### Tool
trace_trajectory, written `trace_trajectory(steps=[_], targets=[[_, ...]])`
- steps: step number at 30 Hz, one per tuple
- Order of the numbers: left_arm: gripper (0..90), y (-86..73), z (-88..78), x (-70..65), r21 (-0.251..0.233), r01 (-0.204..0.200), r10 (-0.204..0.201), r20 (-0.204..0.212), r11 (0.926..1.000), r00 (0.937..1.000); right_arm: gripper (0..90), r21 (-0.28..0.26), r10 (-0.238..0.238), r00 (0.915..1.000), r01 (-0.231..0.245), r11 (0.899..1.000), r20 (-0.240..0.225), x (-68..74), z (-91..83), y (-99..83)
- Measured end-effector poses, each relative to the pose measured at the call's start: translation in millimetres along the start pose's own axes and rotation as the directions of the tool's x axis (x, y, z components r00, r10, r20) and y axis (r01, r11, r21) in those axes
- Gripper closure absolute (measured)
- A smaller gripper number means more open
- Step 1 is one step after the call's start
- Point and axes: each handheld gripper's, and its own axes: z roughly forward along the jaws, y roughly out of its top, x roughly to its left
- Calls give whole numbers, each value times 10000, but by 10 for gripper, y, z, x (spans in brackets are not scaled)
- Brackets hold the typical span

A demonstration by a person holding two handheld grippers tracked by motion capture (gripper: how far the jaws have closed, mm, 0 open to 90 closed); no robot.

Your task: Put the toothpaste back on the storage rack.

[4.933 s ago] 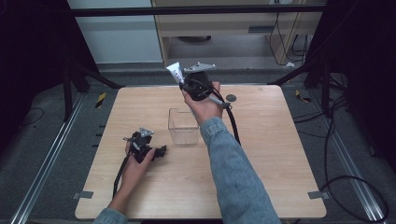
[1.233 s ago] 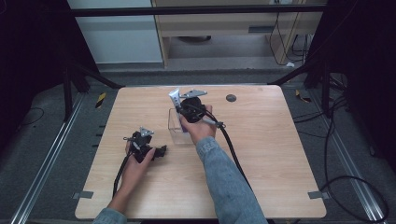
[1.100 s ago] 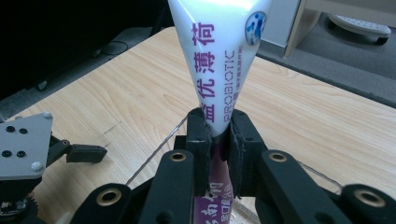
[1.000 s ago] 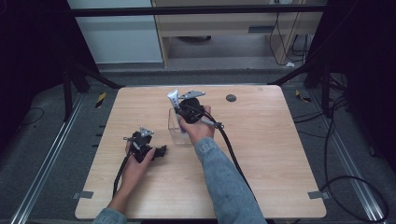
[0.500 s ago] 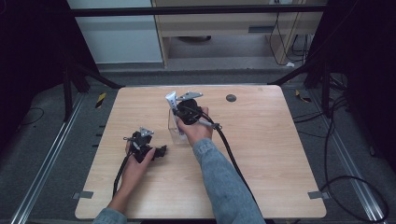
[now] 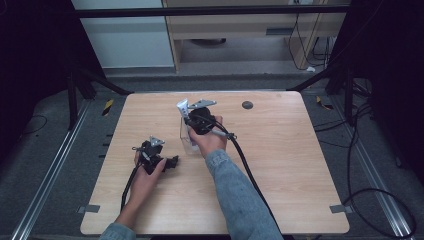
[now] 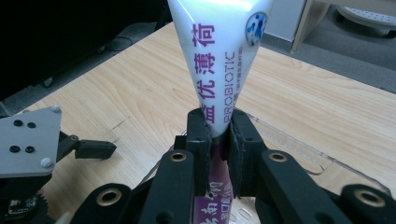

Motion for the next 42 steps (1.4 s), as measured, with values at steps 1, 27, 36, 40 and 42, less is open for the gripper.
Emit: trace_trajectory(steps=[1,27,36,40,42], targets=[[0,0,0,0,2,-1,1,2,10000,10000,802,5,-10,10000,10,10000,-1,4,1,-2],[0,0,0,0,5,-4,4,1,10000,10000,801,277,71,10000,-71,9996,-1,6,54,-25],[0,0,0,0,3,-1,1,2,10000,10000,800,387,134,9999,-133,9992,-31,-6,77,-36],[0,0,0,0,4,-3,3,2,10000,10000,800,399,157,9999,-155,9991,-36,-9,78,-34],[0,0,0,0,4,-4,4,0,10000,10000,799,392,186,9998,-184,9991,-45,-11,80,-34]])
